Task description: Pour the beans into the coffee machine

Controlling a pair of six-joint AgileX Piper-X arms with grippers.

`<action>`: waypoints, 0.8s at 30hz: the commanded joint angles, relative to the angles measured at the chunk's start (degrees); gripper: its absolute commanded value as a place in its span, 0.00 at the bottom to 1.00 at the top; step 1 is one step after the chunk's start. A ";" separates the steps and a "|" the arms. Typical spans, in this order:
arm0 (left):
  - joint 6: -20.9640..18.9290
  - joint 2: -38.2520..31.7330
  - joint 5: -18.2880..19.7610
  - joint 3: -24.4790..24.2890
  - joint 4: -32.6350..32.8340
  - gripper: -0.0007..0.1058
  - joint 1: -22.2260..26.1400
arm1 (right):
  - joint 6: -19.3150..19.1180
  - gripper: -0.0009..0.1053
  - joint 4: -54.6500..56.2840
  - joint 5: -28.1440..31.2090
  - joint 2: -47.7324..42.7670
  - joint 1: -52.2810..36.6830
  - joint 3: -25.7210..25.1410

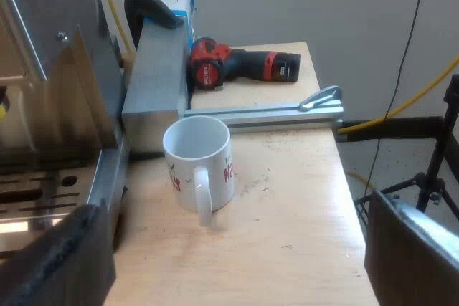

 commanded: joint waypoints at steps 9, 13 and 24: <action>-0.47 -7.88 -0.28 7.73 -14.57 0.66 -0.21 | -0.83 0.71 -15.46 -1.14 -2.66 -0.05 8.78; -0.47 -7.77 -0.28 13.13 -18.92 0.66 -0.21 | -0.83 0.71 -19.98 -2.71 -2.56 -0.05 14.89; -0.60 -7.66 0.23 25.58 -21.53 0.66 -0.21 | -0.83 0.71 -20.60 -3.41 -2.55 -0.05 28.69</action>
